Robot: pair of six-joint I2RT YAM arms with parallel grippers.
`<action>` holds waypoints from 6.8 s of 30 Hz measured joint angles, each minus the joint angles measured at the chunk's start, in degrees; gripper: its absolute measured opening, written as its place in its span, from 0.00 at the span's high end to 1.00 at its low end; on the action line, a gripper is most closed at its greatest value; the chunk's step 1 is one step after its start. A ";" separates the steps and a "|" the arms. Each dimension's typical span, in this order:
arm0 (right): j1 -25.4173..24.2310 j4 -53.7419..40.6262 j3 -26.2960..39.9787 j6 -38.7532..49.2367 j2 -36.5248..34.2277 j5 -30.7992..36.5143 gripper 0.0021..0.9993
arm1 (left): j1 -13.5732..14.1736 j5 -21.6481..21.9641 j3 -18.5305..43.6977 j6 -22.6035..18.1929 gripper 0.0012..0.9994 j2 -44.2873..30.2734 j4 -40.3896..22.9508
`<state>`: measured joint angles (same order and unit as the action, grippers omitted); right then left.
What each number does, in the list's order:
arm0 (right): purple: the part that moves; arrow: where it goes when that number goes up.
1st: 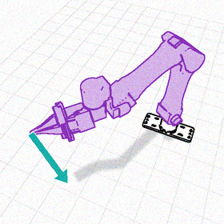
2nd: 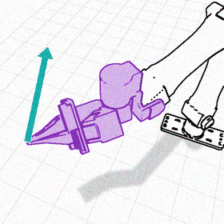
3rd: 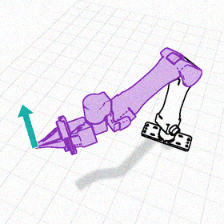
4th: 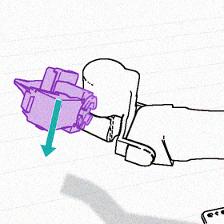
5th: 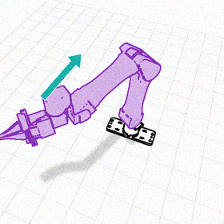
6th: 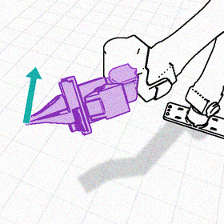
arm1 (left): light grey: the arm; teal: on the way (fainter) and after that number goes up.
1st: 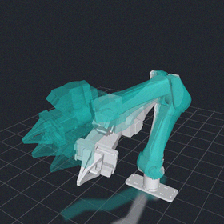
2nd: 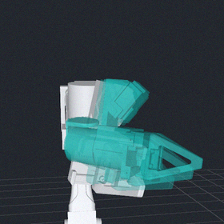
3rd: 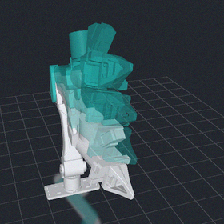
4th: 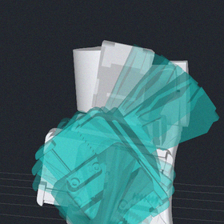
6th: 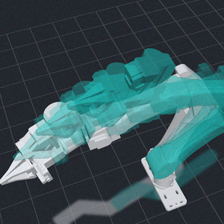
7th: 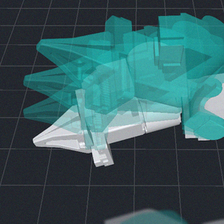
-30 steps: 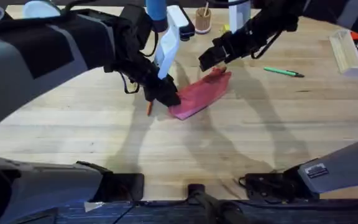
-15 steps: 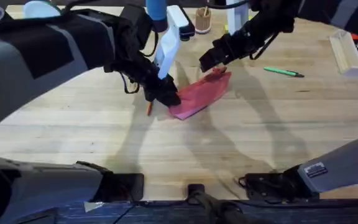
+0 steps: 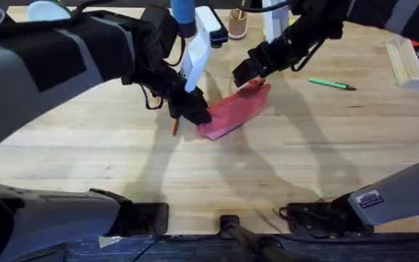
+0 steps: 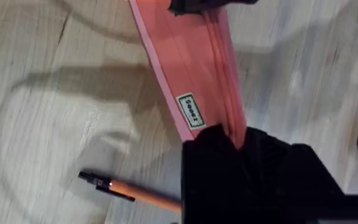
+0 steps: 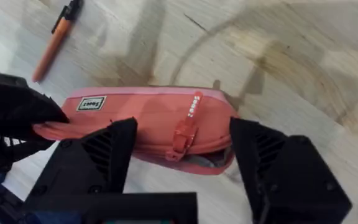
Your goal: Unzip the bag, pick up the pens from the table one at a time and place them inside, then zip the bag closed.
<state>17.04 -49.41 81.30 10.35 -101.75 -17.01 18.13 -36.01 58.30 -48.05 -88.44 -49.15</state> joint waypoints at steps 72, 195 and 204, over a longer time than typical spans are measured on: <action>13.37 -2.41 1.84 -1.33 0.01 -2.77 0.97 | 0.02 -0.06 0.00 0.00 0.96 -0.01 -0.15; 10.56 -12.69 9.84 64.25 8.02 3.23 0.89 | -14.71 -0.85 3.69 -0.01 0.01 18.05 -7.17; 10.56 -13.32 10.01 58.21 8.02 1.55 0.97 | -14.71 -0.85 3.69 0.00 0.01 18.05 -7.17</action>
<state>27.59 -62.73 91.31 68.55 -93.73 -15.46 3.42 -36.86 62.00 -48.06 -70.39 -56.31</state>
